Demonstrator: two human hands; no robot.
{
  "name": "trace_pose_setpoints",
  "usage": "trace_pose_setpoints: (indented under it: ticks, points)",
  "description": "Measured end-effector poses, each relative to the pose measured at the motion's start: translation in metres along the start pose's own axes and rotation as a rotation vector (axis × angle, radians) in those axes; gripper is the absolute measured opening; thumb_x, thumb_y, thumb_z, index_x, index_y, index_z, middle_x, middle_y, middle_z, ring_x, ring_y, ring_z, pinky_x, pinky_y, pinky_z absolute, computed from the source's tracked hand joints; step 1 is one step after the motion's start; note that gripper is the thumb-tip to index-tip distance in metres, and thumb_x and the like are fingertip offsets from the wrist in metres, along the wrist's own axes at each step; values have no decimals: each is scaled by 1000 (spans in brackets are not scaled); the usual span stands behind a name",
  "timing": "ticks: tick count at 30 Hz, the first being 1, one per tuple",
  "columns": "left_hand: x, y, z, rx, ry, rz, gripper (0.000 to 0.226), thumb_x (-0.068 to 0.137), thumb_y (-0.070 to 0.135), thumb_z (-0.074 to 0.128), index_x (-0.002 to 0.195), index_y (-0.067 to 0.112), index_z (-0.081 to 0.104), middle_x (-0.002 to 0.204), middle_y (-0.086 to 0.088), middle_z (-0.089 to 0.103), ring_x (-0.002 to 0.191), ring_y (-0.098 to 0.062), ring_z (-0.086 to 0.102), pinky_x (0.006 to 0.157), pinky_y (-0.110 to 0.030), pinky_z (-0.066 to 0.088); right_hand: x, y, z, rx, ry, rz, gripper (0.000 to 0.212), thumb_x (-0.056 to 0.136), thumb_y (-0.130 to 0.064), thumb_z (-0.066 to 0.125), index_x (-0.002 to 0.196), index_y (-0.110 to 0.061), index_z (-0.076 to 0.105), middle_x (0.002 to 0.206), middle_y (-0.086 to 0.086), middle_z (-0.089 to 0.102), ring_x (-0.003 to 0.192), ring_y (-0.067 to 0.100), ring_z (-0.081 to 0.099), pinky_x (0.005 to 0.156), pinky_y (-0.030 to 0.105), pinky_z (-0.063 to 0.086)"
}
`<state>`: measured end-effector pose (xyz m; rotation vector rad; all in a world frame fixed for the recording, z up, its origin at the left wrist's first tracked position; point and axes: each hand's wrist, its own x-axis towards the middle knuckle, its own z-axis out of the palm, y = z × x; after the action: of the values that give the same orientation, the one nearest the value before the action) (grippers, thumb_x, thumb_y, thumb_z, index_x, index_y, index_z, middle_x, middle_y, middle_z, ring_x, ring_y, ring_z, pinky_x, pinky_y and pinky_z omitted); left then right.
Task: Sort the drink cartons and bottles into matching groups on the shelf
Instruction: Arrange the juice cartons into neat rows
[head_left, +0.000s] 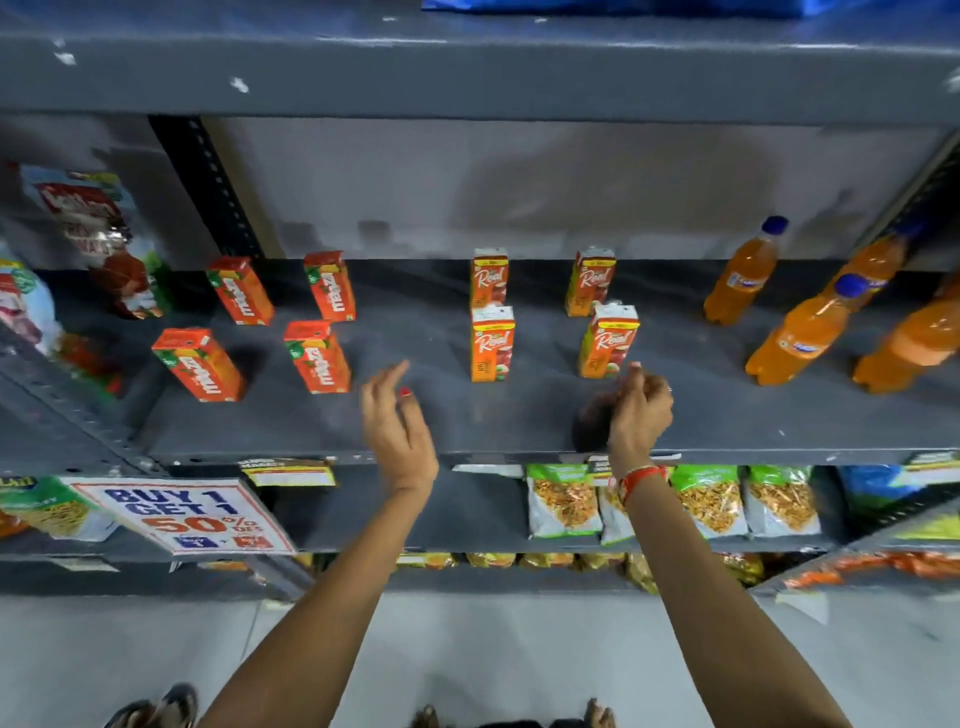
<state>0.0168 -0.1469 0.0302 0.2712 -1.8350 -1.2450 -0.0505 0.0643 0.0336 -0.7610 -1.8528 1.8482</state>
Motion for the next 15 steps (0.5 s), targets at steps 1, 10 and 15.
trace_pose_setpoints:
  ticks: [1,10,15]
  points:
    - [-4,12,16,-39,-44,38,32,85,5,37,108,1,58,110,-20,55,105,-9,50,95,-19,40,13,-2,-5,-14,-35,-2,26,92,-28,53,95,-4,61,102,19,65,93,27,58,80,27,41]
    - [-35,59,146,-271,-478,-309,33,95,10,40,127,8,45,136,-12,46,126,-21,43,103,-25,33,73,-20,-15,27,-762,40,34,98,-37,36,121,-15,50,123,6,58,120,25,54,98,36,48]
    - [-32,59,186,-298,-622,-665,43,98,32,29,130,7,43,136,-17,48,125,-25,44,106,-32,32,75,-22,-18,-34,-855,62,44,100,-33,32,130,-7,47,134,18,54,123,27,52,110,40,39]
